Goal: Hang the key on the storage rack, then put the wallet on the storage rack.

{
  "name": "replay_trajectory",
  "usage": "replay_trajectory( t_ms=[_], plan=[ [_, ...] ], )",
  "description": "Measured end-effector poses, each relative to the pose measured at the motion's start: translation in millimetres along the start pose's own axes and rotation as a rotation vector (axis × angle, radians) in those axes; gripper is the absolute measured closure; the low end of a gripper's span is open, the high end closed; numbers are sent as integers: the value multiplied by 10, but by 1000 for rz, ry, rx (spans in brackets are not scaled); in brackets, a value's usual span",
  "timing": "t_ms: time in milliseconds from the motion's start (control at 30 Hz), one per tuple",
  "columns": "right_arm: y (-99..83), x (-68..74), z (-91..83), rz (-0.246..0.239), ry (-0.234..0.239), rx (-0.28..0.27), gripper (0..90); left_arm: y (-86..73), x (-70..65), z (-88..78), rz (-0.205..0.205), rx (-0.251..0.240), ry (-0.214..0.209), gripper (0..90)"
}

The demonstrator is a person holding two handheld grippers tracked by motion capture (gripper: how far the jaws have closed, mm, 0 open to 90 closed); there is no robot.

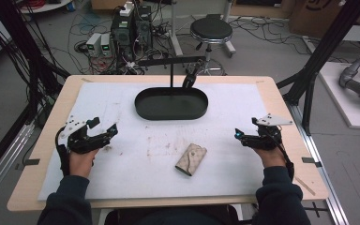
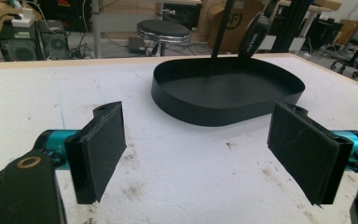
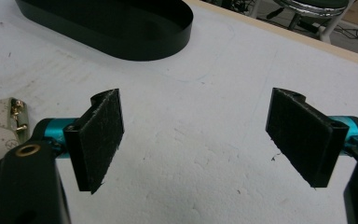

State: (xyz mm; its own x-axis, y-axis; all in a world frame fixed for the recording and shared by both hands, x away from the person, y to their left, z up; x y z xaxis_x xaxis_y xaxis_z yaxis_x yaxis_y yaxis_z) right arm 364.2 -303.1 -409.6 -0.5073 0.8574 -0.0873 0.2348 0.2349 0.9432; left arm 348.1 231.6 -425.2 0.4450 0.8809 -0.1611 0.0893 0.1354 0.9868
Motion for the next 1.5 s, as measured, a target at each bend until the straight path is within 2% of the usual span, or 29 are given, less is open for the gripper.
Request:
replay_trajectory(
  t_ms=[133,200,400,533,633,767,967,1133,1200,1333,1400,1433,1500],
  plan=[
    [2,93,0,20,-3,3,196,-7,-3,19,-7,1,-10,193],
    [-2,184,15,23,22,8,196,-2,-5,17,-12,-3,-11,193],
    [20,509,148,-21,114,25,196,3,2,1,-7,5,-8,193],
    [44,649,210,-15,137,15,196,1,-29,-29,7,13,-8,193],
    [44,748,253,-20,170,17,196,-6,-57,-47,11,13,-7,193],
    [28,873,325,-32,211,47,196,-11,-76,-31,14,17,-12,193],
    [-62,1044,437,-39,307,102,196,-32,-86,-6,11,26,-20,194],
    [-112,1147,495,-60,355,142,197,-31,-80,-11,13,27,-19,194],
    [-139,1154,526,-51,373,167,216,-33,-87,-7,12,28,-23,194],
    [-195,1144,594,-8,455,212,287,-34,-87,-9,12,30,-21,196],
    [-232,1105,629,47,505,239,332,-39,-86,-9,13,34,-19,196],
    [-251,1088,645,80,538,249,385,-41,-89,-6,12,33,-19,196],
    [-266,1053,663,119,573,261,414,-41,-91,-7,14,33,-20,196]
  ],
)
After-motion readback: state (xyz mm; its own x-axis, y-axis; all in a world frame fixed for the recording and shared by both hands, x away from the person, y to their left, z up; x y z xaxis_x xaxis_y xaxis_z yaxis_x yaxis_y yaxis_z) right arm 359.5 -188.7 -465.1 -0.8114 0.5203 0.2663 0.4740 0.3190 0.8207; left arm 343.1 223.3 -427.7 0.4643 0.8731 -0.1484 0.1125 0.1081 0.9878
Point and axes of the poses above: each handheld gripper's, and its own axes: z roughly forward along the jaws, y roughly out of its top, x roughly to its left, the point moved 3 cm from there along z, roughly forward along the jaws, and after that the axes turned 13 degrees about -x, right-handed, at the moved point
